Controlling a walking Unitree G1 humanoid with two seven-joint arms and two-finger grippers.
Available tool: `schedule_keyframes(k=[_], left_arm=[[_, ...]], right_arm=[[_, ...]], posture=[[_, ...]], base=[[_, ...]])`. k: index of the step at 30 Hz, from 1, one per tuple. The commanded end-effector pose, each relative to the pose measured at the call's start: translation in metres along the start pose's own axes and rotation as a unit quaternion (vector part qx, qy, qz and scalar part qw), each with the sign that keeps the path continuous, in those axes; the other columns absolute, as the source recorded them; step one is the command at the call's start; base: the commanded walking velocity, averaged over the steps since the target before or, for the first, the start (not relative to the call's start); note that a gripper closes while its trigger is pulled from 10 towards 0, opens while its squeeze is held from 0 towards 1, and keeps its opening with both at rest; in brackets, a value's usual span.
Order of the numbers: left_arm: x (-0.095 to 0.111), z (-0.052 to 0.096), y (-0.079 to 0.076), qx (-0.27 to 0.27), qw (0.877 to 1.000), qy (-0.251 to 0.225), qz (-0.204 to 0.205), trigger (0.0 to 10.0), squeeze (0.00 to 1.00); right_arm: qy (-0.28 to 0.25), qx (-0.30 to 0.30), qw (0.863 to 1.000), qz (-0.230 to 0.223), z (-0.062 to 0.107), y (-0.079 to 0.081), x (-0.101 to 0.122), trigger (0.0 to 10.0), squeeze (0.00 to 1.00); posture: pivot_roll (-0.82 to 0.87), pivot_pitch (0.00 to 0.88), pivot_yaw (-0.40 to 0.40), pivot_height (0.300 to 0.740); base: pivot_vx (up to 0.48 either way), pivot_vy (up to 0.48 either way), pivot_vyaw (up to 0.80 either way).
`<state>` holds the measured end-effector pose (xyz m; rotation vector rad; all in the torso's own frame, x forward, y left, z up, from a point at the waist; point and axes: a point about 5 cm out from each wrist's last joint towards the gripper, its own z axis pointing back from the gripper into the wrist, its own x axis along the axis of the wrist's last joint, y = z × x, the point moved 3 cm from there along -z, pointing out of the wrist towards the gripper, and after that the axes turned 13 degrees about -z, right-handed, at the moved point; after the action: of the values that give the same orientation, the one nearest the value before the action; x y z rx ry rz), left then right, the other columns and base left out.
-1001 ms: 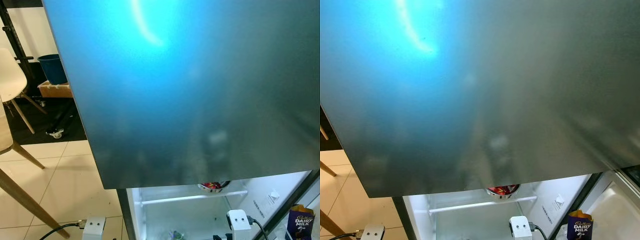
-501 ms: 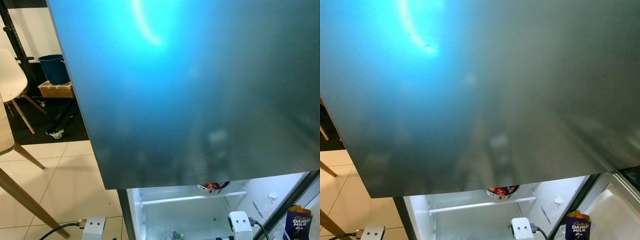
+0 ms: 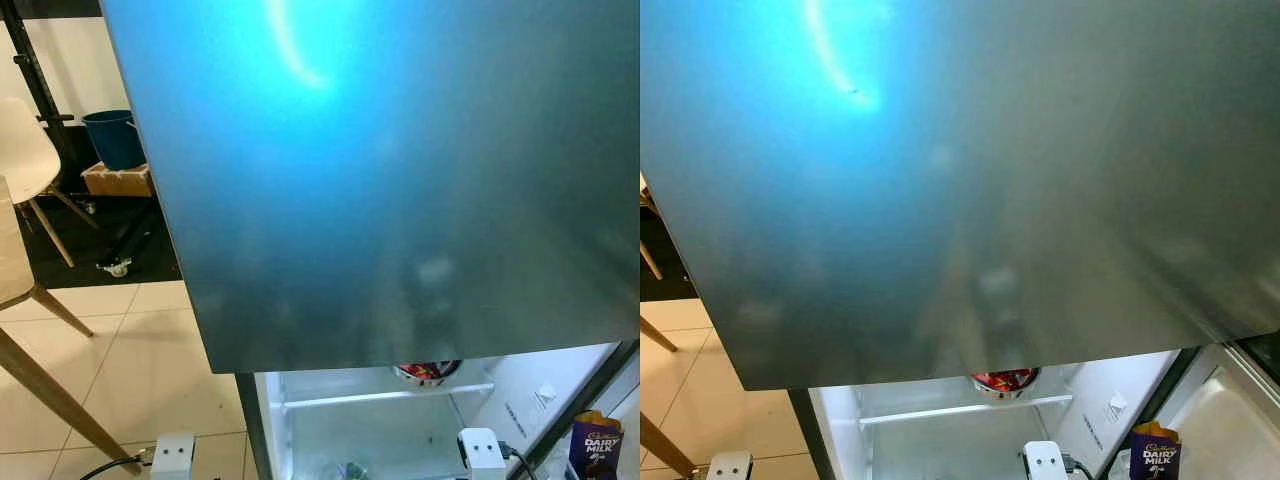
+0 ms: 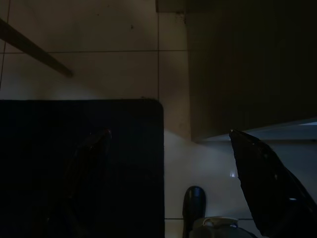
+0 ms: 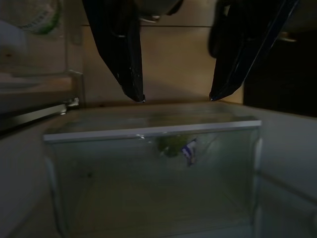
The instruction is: Restocking fridge
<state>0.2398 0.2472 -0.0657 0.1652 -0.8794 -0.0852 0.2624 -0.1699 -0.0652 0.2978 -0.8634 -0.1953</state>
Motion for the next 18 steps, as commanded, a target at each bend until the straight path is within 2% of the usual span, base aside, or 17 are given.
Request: schedule_keyframes(k=[1, 6, 11, 18], left_arm=[[-0.0106, 0.0031, 0.0038, 0.003, 1.0, 0.019, -0.001, 10.0, 0.0], [-0.01, 0.0027, 0.0001, 0.003, 1.0, 0.014, 0.017, 10.0, 0.0], [-0.0119, 0.0026, -0.001, 0.0, 1.0, 0.024, 0.001, 10.0, 0.0], [-0.0102, 0.0025, 0.0014, 0.002, 1.0, 0.019, 0.001, 10.0, 0.0]], right_arm=[[0.003, -0.012, 1.0, 0.01, 0.0017, -0.0034, -0.0041, 10.0, 0.0], [0.015, -0.019, 0.999, 0.028, 0.0022, -0.0058, -0.0069, 10.0, 0.0], [0.014, -0.032, 0.999, 0.019, 0.003, -0.0077, -0.0098, 10.0, 0.0], [0.017, -0.041, 0.999, 0.013, 0.0033, -0.008, -0.0132, 10.0, 0.0]], posture=[[-0.03, 0.083, -0.025, 0.74], [-0.03, 0.072, -0.024, 0.74], [-0.02, 0.056, -0.023, 0.74], [0.0, 0.025, -0.011, 0.74]], base=[[0.0, 0.0, 0.0], [0.0, 0.0, 0.0], [0.0, 0.0, 0.0], [0.0, 0.0, 0.0]])
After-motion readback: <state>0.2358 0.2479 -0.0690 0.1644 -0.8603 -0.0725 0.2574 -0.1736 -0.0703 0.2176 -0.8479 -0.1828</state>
